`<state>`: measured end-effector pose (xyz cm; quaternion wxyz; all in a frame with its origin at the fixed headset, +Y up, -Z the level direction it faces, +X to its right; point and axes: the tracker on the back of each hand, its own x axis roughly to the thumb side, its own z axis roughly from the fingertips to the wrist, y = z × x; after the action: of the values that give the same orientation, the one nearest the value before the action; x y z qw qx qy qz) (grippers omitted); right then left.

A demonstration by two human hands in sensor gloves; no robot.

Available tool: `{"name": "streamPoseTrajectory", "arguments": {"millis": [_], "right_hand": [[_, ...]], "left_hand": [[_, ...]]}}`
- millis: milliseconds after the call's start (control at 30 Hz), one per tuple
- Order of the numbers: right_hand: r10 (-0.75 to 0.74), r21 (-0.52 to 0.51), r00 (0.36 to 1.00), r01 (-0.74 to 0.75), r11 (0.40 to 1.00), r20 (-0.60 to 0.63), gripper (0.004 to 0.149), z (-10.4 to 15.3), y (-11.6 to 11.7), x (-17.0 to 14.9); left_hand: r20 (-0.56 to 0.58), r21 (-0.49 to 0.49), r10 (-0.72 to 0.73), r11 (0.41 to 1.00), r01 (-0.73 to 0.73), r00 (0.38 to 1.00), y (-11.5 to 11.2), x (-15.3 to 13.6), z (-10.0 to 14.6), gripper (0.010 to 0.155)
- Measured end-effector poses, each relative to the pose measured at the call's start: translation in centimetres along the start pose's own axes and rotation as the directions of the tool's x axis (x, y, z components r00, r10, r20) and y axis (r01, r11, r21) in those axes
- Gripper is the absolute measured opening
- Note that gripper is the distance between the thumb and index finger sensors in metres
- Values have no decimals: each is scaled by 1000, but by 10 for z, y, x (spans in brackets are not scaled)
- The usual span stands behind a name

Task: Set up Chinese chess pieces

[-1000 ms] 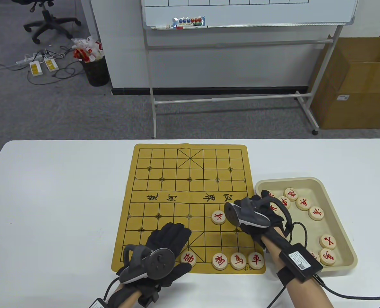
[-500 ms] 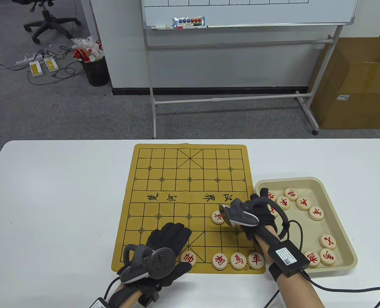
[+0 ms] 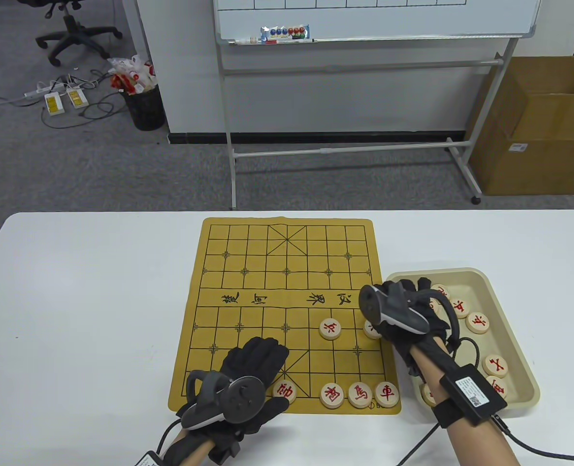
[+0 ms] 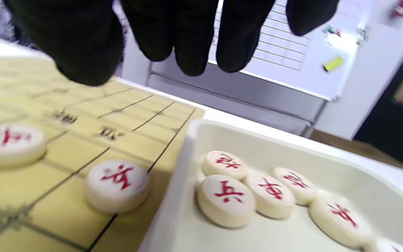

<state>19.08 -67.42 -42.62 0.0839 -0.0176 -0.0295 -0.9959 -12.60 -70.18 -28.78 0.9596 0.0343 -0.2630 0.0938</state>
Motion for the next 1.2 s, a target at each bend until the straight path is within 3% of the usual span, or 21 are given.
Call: {"name": "streamPoseTrajectory", "arguments": {"millis": [133,367,500,633,1200], "right_hand": [[-106,31,985,111,993,-139,74,0,-4,-49],[-33,157,968,74,985,-250,67,-12,35,-95],[-104,181,982,132,975,-156,66,-20,46,-86],[-46,146,997,56,988,-67,66,-25,50,-64],[111,197,994,-112,974,14,69,-34,75,-36]], "left_hand": [[0,-4,-2,1000,2,1000,0,1,0,90],[0,-16,-7,1000,7,1000,-2,1,-1,90],[-2,-21,-7,1000,7,1000,-3,1,-1,90],[-1,-26,-6,1000,6,1000,-3,1,-1,90],[7,-32,-8,999,9,1000,-3,2,-1,90]]}}
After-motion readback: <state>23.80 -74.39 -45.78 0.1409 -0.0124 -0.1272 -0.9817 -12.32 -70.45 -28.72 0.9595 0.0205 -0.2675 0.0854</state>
